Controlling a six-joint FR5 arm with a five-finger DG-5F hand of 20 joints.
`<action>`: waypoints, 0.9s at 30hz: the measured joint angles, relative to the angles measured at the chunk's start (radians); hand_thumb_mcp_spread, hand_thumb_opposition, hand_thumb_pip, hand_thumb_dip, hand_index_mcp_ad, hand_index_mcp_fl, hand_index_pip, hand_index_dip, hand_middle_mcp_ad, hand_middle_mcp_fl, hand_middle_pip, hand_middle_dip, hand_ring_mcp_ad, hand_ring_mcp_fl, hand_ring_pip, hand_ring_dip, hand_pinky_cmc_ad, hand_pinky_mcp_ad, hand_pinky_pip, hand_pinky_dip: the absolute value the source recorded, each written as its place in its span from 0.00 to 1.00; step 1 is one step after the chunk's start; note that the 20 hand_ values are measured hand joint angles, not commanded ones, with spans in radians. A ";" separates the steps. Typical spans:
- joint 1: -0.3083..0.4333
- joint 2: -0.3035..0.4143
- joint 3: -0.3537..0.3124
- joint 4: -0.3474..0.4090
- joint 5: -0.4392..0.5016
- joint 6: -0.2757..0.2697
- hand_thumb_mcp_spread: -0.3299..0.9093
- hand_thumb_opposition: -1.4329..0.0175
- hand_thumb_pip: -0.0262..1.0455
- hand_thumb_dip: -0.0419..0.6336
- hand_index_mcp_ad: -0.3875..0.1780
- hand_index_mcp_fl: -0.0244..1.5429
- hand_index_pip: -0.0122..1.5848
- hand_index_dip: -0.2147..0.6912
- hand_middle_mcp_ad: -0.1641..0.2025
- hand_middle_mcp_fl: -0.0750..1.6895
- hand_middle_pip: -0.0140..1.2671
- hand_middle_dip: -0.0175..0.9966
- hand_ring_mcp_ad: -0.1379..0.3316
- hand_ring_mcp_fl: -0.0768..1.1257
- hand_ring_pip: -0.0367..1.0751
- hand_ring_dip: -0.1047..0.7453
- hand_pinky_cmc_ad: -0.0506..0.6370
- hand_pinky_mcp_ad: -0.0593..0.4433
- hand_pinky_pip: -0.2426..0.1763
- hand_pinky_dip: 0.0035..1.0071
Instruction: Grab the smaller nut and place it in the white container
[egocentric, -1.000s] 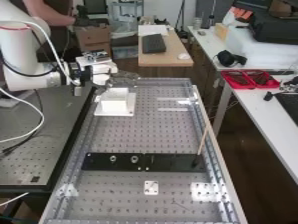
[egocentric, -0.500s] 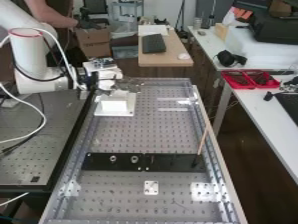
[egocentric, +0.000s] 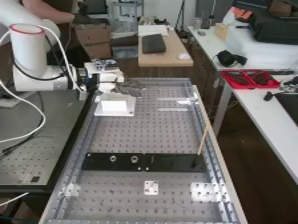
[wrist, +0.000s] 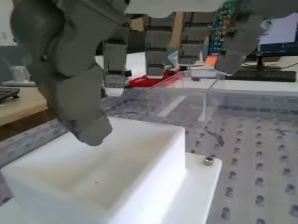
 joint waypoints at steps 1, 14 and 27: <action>-0.008 0.005 0.003 -0.006 0.000 0.003 0.58 0.39 0.65 0.48 0.34 0.05 0.38 0.60 0.52 0.10 0.11 0.28 0.50 0.07 0.13 0.27 0.54 0.63 0.62 0.14; -0.194 0.153 0.159 -0.203 -0.051 0.087 0.50 0.44 0.64 0.45 0.44 0.08 0.17 0.59 0.55 0.10 0.11 0.28 0.51 0.06 0.11 0.27 0.54 0.63 0.60 0.14; -0.280 0.188 0.337 -0.324 0.066 0.139 0.44 0.47 0.59 0.32 0.48 0.11 0.07 0.60 0.55 0.10 0.11 0.28 0.57 0.06 0.11 0.27 0.54 0.65 0.59 0.14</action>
